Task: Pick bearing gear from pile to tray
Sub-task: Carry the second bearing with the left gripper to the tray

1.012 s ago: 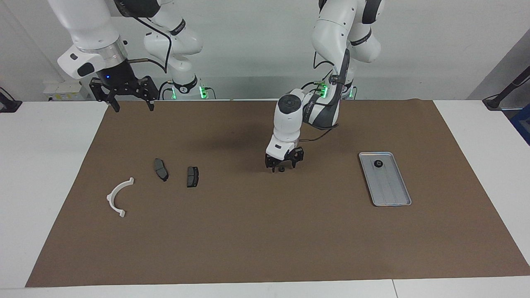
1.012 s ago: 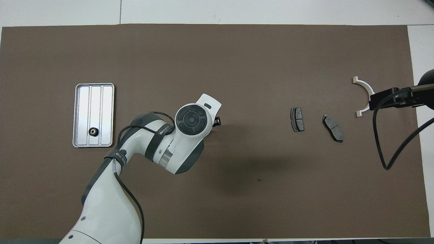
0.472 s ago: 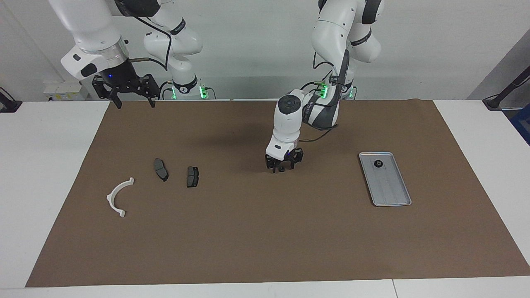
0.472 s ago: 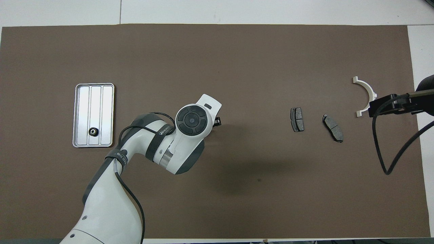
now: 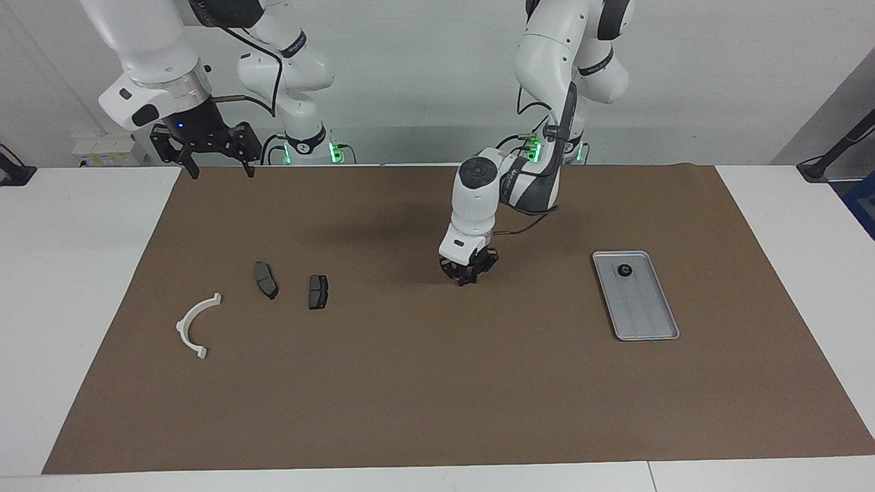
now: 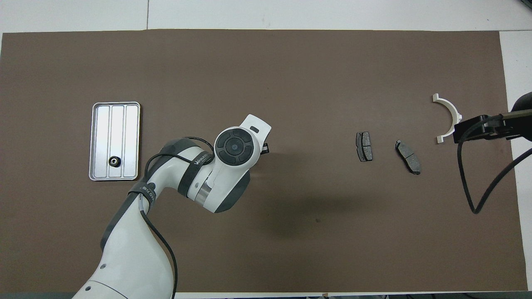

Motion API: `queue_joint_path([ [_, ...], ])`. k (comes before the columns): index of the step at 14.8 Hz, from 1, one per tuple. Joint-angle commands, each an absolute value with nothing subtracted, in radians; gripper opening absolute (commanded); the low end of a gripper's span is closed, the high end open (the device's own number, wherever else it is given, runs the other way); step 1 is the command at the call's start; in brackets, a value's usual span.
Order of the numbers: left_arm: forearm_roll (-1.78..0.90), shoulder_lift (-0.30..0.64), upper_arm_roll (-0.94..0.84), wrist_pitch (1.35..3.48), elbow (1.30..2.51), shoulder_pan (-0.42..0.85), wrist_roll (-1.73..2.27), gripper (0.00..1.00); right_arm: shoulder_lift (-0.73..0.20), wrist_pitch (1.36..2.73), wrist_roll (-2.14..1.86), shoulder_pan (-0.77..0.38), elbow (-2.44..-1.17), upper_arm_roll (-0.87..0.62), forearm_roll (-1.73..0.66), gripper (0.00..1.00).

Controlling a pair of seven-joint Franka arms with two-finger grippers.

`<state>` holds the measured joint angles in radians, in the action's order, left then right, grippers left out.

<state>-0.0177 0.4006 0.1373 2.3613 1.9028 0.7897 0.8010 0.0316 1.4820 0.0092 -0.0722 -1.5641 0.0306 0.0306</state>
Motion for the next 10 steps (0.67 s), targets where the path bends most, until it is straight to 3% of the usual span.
queue_joint_path([
  [1,0.005,0.410,0.133,2.242,1.805,0.734,0.796,0.00,0.041,1.480,-0.009,-0.066,-1.568,0.026,0.046,1.00],
  [5,-0.009,0.338,0.130,1.976,1.660,0.548,0.559,0.00,0.044,1.480,-0.009,-0.069,-1.569,0.026,0.046,1.00],
  [10,-0.020,0.245,0.132,1.855,1.678,0.228,0.059,0.00,0.048,1.482,-0.009,-0.064,-1.569,0.026,0.045,1.00],
])
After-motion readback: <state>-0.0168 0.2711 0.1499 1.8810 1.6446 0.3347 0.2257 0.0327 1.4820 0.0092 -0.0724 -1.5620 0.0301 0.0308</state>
